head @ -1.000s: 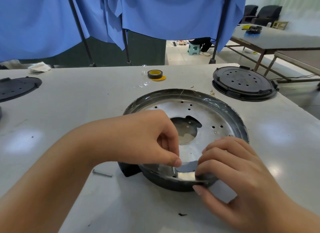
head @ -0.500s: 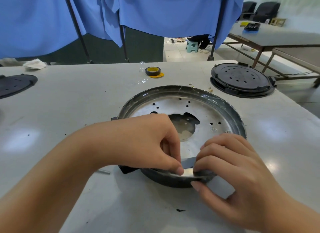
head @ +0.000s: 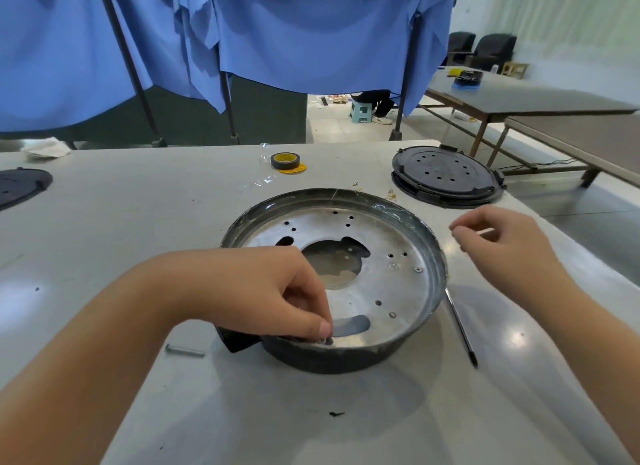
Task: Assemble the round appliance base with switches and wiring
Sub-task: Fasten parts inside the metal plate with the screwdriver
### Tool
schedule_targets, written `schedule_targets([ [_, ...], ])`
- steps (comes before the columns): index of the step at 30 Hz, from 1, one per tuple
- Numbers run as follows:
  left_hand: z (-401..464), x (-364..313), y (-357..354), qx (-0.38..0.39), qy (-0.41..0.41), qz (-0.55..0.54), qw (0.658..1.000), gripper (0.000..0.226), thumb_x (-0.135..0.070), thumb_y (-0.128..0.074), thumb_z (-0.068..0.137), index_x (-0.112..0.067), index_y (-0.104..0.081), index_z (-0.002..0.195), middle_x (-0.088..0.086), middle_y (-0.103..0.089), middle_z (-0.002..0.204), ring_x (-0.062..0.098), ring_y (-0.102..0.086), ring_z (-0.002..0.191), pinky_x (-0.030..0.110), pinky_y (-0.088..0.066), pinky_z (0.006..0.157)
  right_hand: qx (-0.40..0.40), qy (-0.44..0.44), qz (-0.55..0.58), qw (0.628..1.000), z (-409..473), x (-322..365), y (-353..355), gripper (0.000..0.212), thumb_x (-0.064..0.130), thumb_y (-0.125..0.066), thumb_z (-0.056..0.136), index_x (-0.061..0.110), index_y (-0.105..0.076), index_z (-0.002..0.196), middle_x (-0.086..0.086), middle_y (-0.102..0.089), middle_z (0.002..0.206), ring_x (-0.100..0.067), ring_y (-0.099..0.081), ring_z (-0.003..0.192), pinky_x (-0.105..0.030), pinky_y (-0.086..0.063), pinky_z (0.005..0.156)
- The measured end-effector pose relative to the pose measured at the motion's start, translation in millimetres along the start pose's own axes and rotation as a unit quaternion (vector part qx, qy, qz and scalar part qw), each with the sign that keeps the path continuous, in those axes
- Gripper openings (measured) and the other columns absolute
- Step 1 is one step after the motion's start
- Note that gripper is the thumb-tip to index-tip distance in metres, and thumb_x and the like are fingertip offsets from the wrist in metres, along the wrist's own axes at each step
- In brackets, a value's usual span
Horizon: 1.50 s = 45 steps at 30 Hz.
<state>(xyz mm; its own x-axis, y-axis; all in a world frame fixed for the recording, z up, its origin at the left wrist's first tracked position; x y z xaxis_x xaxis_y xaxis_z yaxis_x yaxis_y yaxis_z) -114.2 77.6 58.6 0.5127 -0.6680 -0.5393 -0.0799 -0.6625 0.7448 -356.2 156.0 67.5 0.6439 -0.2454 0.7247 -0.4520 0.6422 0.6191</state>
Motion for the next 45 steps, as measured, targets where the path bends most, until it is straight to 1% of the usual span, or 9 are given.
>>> schedule_targets([
  [3,1,-1,-1,0.003,-0.010,-0.008,1.000,0.007,-0.040,-0.066,0.086,-0.041,-0.072,0.089,-0.019,-0.071,0.077,-0.003,-0.064,0.069,0.014,-0.049,0.063,0.091,-0.075,-0.074,0.990,19,-14,-17,0.010,0.027,-0.065,0.086,0.019,-0.063,0.092,-0.001,-0.067,0.087,-0.021,-0.065,0.083,-0.033,-0.053,0.070],
  [5,2,-2,-1,0.004,-0.019,-0.009,1.000,0.005,-0.039,-0.068,0.084,-0.039,-0.072,0.088,-0.015,-0.072,0.079,0.006,-0.066,0.074,0.027,-0.055,0.072,0.148,-0.124,-0.080,0.978,26,-20,-31,0.020,0.027,-0.065,0.088,0.012,-0.060,0.099,-0.009,-0.068,0.087,-0.025,-0.067,0.082,-0.034,-0.056,0.065],
  [8,2,-5,0,0.002,-0.029,-0.018,0.999,0.004,-0.039,-0.070,0.084,-0.037,-0.073,0.086,-0.018,-0.068,0.071,0.007,-0.061,0.067,0.026,-0.052,0.068,0.194,-0.169,-0.081,0.963,31,-22,-44,0.018,0.021,-0.061,0.091,0.009,-0.055,0.103,-0.013,-0.068,0.086,-0.024,-0.069,0.077,-0.030,-0.056,0.058],
  [18,4,-5,1,-0.019,-0.020,-0.006,1.000,0.009,-0.029,-0.072,0.083,-0.035,-0.073,0.077,-0.019,-0.062,0.061,0.000,-0.054,0.059,0.019,-0.046,0.060,0.251,-0.206,-0.057,0.944,37,-29,-53,0.011,0.006,-0.060,0.089,0.008,-0.056,0.099,-0.008,-0.069,0.066,-0.016,-0.067,0.051,-0.025,-0.055,0.046],
  [22,3,-5,1,-0.016,-0.020,-0.018,0.999,0.008,-0.027,-0.072,0.083,-0.033,-0.073,0.079,-0.024,-0.063,0.061,-0.004,-0.054,0.057,0.010,-0.042,0.055,0.255,-0.208,-0.058,0.943,36,-28,-57,0.014,0.010,-0.056,0.092,0.002,-0.061,0.102,-0.013,-0.071,0.074,-0.017,-0.068,0.049,-0.027,-0.056,0.048],
  [28,7,-2,-1,-0.026,-0.018,-0.007,0.999,0.007,-0.030,-0.072,0.083,-0.034,-0.074,0.077,-0.017,-0.064,0.062,0.002,-0.054,0.059,0.021,-0.047,0.061,0.227,-0.218,-0.004,0.949,41,-18,-31,0.022,0.010,-0.067,0.085,-0.004,-0.059,0.100,-0.014,-0.070,0.063,-0.021,-0.070,0.051,-0.024,-0.052,0.043],
  [36,6,-4,-1,-0.016,-0.029,-0.015,0.999,0.006,-0.029,-0.073,0.083,-0.033,-0.075,0.079,-0.019,-0.060,0.060,0.004,-0.051,0.059,0.018,-0.042,0.058,0.143,-0.159,0.137,0.967,56,47,9,0.013,0.010,-0.065,0.085,0.002,-0.059,0.094,-0.010,-0.070,0.067,-0.018,-0.068,0.052,-0.028,-0.058,0.049],
  [42,8,1,0,-0.010,-0.026,-0.037,0.999,0.001,-0.031,-0.074,0.083,-0.031,-0.074,0.082,-0.007,-0.059,0.064,0.009,-0.049,0.060,0.025,-0.041,0.060,0.222,-0.021,0.324,0.920,29,119,-20,0.009,0.001,-0.058,0.085,0.007,-0.065,0.089,-0.003,-0.070,0.065,-0.022,-0.070,0.061,-0.032,-0.058,0.063],
  [45,7,5,0,0.000,-0.019,-0.058,0.998,0.003,-0.027,-0.075,0.083,-0.030,-0.075,0.082,-0.015,-0.062,0.062,0.001,-0.054,0.059,0.013,-0.042,0.058,0.249,0.053,0.348,0.902,18,144,-26,0.015,0.008,-0.063,0.077,0.009,-0.066,0.091,-0.001,-0.071,0.072,-0.020,-0.072,0.069,-0.029,-0.058,0.062],
])
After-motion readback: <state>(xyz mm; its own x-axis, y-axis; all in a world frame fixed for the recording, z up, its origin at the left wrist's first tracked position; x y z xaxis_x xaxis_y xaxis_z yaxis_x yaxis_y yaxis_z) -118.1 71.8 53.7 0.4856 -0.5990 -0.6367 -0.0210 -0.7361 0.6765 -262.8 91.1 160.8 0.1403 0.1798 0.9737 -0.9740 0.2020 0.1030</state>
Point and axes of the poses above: each hand's wrist, its own z-axis towards the middle knuckle, its own y-axis out of the back of the hand, x = y × z, the point moved 8 cm from there along z, towards the middle knuckle
